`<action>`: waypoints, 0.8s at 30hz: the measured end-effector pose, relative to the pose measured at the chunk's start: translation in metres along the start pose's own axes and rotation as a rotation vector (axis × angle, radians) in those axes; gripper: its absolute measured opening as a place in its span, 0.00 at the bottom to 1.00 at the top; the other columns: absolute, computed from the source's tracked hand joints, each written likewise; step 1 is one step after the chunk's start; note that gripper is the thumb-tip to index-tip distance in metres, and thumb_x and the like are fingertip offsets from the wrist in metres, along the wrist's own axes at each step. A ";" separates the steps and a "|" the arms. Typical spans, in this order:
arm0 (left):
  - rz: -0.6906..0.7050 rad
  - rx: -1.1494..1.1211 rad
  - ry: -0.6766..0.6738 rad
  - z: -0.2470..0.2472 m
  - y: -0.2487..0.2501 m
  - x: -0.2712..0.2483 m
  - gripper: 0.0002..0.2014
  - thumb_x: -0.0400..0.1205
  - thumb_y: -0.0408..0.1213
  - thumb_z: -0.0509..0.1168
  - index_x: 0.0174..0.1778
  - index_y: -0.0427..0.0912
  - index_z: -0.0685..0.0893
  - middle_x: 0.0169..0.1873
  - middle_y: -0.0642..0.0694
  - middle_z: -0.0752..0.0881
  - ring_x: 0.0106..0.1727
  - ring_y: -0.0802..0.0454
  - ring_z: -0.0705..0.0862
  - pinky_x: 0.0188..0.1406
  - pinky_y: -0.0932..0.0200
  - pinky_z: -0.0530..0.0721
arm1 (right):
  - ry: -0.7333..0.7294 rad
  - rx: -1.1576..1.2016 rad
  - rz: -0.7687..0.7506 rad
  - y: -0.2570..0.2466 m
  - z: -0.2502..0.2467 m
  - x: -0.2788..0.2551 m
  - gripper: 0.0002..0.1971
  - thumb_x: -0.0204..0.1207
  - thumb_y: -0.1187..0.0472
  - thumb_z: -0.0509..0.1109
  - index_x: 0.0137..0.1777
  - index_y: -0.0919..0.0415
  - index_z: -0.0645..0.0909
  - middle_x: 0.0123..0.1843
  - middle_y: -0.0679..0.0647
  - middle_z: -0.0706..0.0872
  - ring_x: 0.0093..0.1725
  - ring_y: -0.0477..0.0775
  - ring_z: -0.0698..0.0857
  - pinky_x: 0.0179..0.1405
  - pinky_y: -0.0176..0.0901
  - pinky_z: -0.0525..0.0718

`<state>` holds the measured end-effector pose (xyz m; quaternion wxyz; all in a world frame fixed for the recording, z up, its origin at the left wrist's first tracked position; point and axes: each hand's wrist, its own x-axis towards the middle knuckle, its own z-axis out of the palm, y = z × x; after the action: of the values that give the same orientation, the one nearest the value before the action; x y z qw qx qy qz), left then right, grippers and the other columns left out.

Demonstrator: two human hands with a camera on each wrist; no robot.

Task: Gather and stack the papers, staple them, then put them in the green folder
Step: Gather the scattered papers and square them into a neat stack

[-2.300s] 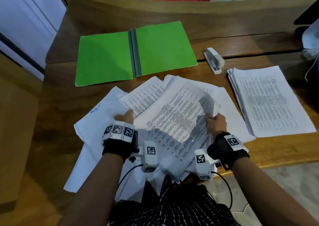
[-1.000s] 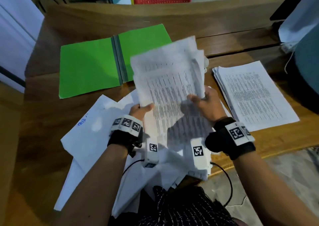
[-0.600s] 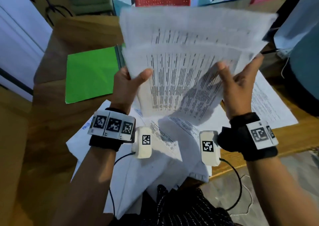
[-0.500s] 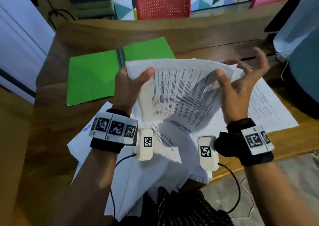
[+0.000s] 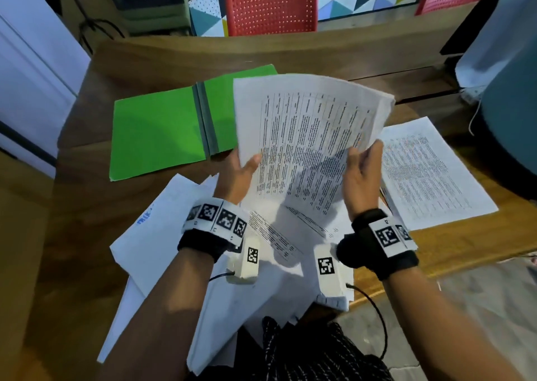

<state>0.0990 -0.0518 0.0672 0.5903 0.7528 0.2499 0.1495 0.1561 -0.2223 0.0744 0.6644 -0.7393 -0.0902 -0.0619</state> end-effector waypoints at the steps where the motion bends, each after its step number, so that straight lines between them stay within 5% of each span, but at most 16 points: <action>1: -0.032 0.031 -0.011 0.004 -0.008 0.000 0.21 0.85 0.34 0.58 0.74 0.33 0.68 0.69 0.39 0.78 0.71 0.46 0.76 0.61 0.69 0.70 | -0.020 -0.013 0.036 0.008 0.003 -0.003 0.14 0.82 0.65 0.54 0.66 0.64 0.63 0.57 0.55 0.76 0.54 0.45 0.76 0.60 0.41 0.76; 5: -0.082 0.062 0.084 0.017 -0.008 0.006 0.21 0.85 0.32 0.57 0.75 0.34 0.67 0.72 0.38 0.76 0.73 0.44 0.75 0.60 0.67 0.67 | -0.059 -0.137 0.135 0.034 0.003 -0.003 0.09 0.83 0.69 0.53 0.62 0.70 0.63 0.44 0.53 0.73 0.39 0.51 0.72 0.36 0.34 0.73; 8: -0.066 0.021 0.174 0.033 0.007 0.020 0.19 0.83 0.30 0.60 0.71 0.32 0.72 0.68 0.35 0.80 0.68 0.41 0.79 0.59 0.62 0.73 | -0.035 -0.200 0.137 0.037 -0.009 0.019 0.06 0.82 0.70 0.55 0.54 0.63 0.60 0.35 0.47 0.69 0.33 0.47 0.71 0.23 0.24 0.69; 11: -0.112 -0.004 0.180 0.065 0.021 0.033 0.19 0.83 0.33 0.61 0.70 0.32 0.73 0.67 0.36 0.81 0.68 0.42 0.79 0.63 0.59 0.76 | 0.023 -0.292 0.150 0.039 -0.038 0.053 0.07 0.80 0.69 0.59 0.55 0.64 0.65 0.37 0.48 0.74 0.38 0.51 0.75 0.35 0.30 0.75; 13: -0.160 -0.018 0.138 0.094 0.029 0.040 0.17 0.82 0.33 0.62 0.67 0.32 0.76 0.64 0.36 0.83 0.65 0.42 0.81 0.53 0.62 0.75 | 0.048 -0.400 0.173 0.039 -0.064 0.078 0.10 0.77 0.72 0.58 0.58 0.72 0.70 0.46 0.59 0.79 0.46 0.54 0.75 0.48 0.44 0.75; 16: -0.216 0.034 0.005 0.142 0.037 0.052 0.16 0.80 0.30 0.63 0.65 0.31 0.79 0.62 0.34 0.84 0.62 0.40 0.83 0.51 0.57 0.77 | 0.091 -0.549 0.200 0.043 -0.105 0.119 0.13 0.75 0.73 0.58 0.58 0.75 0.73 0.56 0.71 0.82 0.53 0.60 0.79 0.54 0.45 0.72; 19: -0.299 0.093 -0.132 0.187 0.037 0.059 0.18 0.80 0.26 0.61 0.66 0.31 0.77 0.64 0.35 0.83 0.64 0.41 0.82 0.56 0.55 0.80 | 0.085 -0.691 0.294 0.054 -0.143 0.153 0.16 0.76 0.72 0.59 0.64 0.72 0.74 0.65 0.72 0.81 0.64 0.69 0.78 0.61 0.50 0.73; 24: -0.394 0.145 -0.288 0.247 0.026 0.057 0.21 0.80 0.25 0.60 0.70 0.31 0.71 0.69 0.32 0.77 0.69 0.35 0.77 0.66 0.46 0.77 | 0.074 -0.832 0.400 0.084 -0.181 0.177 0.17 0.76 0.72 0.60 0.65 0.68 0.74 0.65 0.71 0.81 0.67 0.71 0.77 0.65 0.59 0.74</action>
<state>0.2796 -0.2260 0.0241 0.5820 0.7435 0.3151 -0.0954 0.3516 -0.4020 0.0504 0.3128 -0.9433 0.1107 0.0103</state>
